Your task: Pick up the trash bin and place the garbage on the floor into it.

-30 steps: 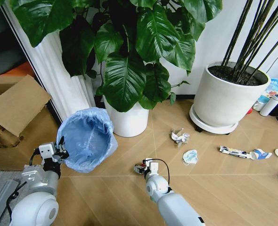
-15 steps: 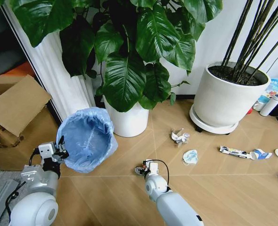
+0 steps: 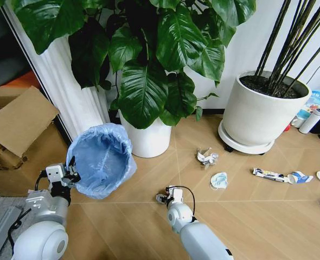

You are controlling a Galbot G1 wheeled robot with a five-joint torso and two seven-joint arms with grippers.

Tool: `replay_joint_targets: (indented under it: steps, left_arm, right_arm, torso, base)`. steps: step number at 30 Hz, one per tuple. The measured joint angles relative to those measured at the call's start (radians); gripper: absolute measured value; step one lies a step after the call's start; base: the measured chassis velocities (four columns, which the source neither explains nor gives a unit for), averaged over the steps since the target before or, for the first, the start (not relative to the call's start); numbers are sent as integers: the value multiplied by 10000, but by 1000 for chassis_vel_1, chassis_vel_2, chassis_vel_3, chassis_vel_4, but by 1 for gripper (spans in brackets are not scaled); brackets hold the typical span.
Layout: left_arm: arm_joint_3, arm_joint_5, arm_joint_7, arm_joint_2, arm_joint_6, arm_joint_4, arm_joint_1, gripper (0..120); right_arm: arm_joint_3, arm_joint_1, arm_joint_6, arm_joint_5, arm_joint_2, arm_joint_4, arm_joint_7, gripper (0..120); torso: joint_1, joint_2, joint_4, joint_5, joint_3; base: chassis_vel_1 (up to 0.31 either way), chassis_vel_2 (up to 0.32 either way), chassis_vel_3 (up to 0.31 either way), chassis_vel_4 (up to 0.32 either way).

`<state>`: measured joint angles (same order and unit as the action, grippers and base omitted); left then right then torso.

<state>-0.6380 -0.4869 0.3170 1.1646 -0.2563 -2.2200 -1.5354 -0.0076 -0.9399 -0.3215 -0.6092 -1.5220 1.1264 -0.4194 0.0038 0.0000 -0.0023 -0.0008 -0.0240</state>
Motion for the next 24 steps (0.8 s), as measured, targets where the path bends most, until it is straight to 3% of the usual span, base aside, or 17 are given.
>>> replay_joint_targets:
  steps: [3,13,16,24]
  left_arm:
    - [33,20,-10,18,3,10,-9,0]
    - [34,19,-12,-42,6,-11,-5,0]
    - [30,20,-13,-32,15,-47,-20,0]
    - [-20,2,11,-51,15,-143,-54,0]
  right_arm:
    - [0,-34,108,119,-8,-52,21,76]
    - [-6,-80,219,275,5,-61,52,55]
    - [-23,-106,272,428,32,-12,90,43]
    - [17,-176,308,644,201,310,169,43]
  torso:
    - [0,0,0,0,0]
    - [0,1,0,0,1]
    - [0,2,0,0,1]
    - [0,1,1,2,-1]
  base:
    - [0,0,0,0]
    - [0,0,0,0]
    - [0,0,0,0]
    - [0,0,0,0]
